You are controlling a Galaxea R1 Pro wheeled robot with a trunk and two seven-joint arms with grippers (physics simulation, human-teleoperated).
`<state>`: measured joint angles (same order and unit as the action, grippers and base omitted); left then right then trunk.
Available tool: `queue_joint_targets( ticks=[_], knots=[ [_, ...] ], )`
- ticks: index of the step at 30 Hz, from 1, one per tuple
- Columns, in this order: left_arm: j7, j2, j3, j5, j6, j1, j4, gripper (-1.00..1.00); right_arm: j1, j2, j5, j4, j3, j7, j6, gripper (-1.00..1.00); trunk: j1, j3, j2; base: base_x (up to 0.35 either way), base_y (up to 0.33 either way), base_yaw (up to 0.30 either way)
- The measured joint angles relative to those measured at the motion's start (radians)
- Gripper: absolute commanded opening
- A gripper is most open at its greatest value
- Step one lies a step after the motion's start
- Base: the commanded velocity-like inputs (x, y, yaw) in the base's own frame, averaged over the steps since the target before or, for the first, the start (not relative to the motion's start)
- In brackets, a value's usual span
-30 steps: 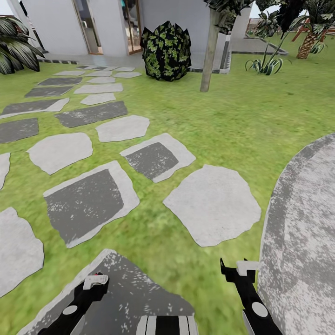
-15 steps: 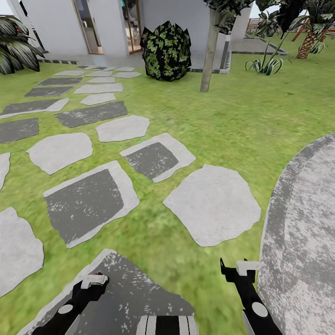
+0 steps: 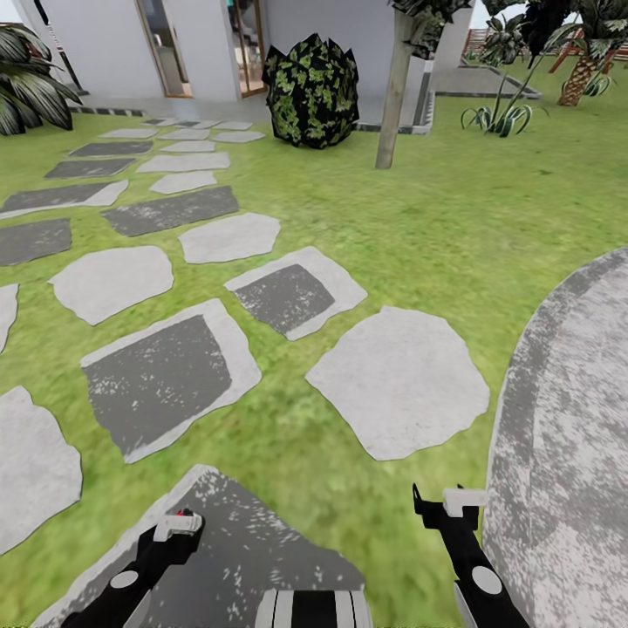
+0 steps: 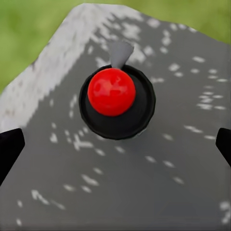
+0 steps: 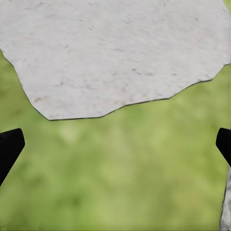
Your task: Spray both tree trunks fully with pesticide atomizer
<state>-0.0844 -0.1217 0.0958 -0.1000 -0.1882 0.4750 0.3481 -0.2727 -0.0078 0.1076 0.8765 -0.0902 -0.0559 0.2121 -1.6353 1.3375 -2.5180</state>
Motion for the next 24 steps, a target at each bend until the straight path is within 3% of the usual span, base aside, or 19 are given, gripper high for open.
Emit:
queue_joint_targets(
  ticks=[6, 12, 24],
  knots=[
    [0.000, 0.000, 0.000, 0.000, -0.001, 0.000, 0.000, 1.00, 0.000, 0.000, 0.000, 0.000, 0.000, 0.000, 0.001, 1.00, 0.000, 0.008, 0.000, 0.000, 0.000, 0.000],
    [0.000, 0.000, 0.000, 0.000, -0.001, 0.000, 0.000, 1.00, 0.000, 0.000, 0.000, 0.000, 0.001, 0.000, 0.001, 1.00, -0.003, 0.033, -0.001, 0.000, 0.000, 0.000],
    [0.003, -0.002, 0.003, 0.001, -0.005, 0.000, 0.001, 1.00, 0.000, 0.000, 0.000, 0.000, 0.001, 0.000, 0.001, 1.00, -0.003, 0.036, -0.001, 0.062, 0.000, 0.000]
  ],
)
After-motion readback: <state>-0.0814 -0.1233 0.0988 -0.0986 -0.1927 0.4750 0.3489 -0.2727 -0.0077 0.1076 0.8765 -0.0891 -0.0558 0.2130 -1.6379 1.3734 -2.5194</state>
